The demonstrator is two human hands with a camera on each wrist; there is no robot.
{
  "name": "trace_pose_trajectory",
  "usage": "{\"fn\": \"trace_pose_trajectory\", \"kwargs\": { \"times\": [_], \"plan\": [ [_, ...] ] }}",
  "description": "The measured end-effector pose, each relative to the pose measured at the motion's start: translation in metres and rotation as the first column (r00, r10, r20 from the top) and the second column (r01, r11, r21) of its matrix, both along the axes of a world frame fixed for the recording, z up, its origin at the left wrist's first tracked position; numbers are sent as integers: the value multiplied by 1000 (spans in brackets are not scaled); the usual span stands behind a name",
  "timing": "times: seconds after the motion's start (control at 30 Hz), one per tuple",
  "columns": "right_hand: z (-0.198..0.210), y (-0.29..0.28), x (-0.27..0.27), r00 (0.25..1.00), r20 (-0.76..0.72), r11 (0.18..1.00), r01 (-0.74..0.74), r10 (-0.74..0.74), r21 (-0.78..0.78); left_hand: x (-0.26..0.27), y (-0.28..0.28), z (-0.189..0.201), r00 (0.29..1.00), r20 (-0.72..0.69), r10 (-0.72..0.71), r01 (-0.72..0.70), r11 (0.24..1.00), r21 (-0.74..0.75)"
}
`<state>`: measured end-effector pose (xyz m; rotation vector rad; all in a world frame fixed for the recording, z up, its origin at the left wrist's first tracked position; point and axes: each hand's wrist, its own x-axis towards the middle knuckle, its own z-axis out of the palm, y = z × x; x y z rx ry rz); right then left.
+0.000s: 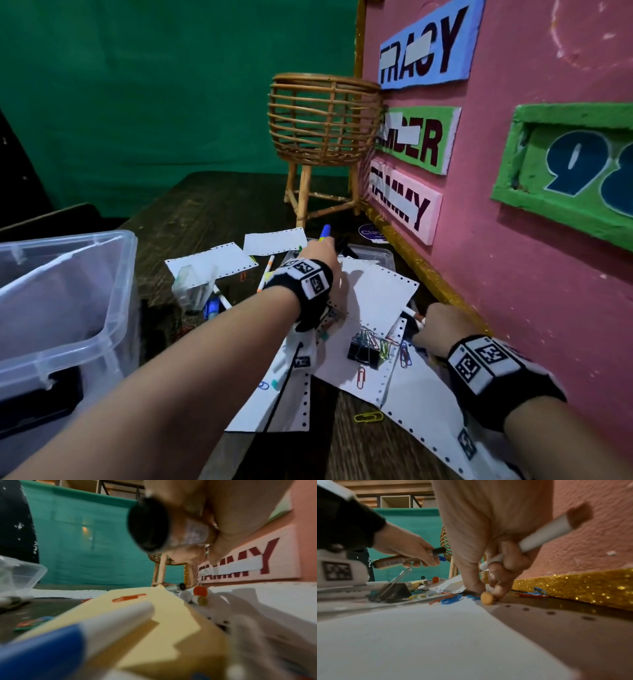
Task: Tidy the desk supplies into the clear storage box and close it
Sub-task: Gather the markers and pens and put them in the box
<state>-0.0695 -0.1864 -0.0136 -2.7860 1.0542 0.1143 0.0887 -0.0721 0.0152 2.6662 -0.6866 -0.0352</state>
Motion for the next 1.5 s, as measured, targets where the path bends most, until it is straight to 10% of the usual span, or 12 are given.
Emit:
{"fn": "trace_pose_trajectory", "kwargs": {
  "times": [0.13, 0.33, 0.53, 0.73, 0.87, 1.0, 1.3, 1.5],
  "plan": [
    [-1, 0, -1, 999, 14, 999, 29, -30, 37, 29, -13, -23, 996, -2, -87, 84, 965, 249],
    [4, 10, 2, 928, 258, 958, 230, -269, 172, 26, -2, -25, 993, 39, -112, 99, 964, 247],
    [9, 18, 0, 790, 597, 989, 83, -142, 125, -7, 21, 14, 991, -136, 17, -34, 991, -129],
    [21, 39, -14, 610, 791, 857, -382, -47, 346, -80, 71, 39, 861, -390, -326, 19, 787, -616],
    [30, 47, -24, 627, 669, 478, -481, -399, 735, -129, 86, 26, 777, -364, -514, 238, 775, -586],
    [30, 55, -25, 597, 639, 493, -416, -485, 764, -142, 91, 12, 805, -244, -540, 421, 811, -407],
    [25, 72, -35, 721, 643, 494, -473, -259, 729, -133, 84, 13, 897, -320, -304, -44, 659, -751],
    [23, 72, -14, 607, 554, 364, -418, -570, 832, -148, 47, 11, 910, -207, -359, 217, 838, -501]
  ]
}}
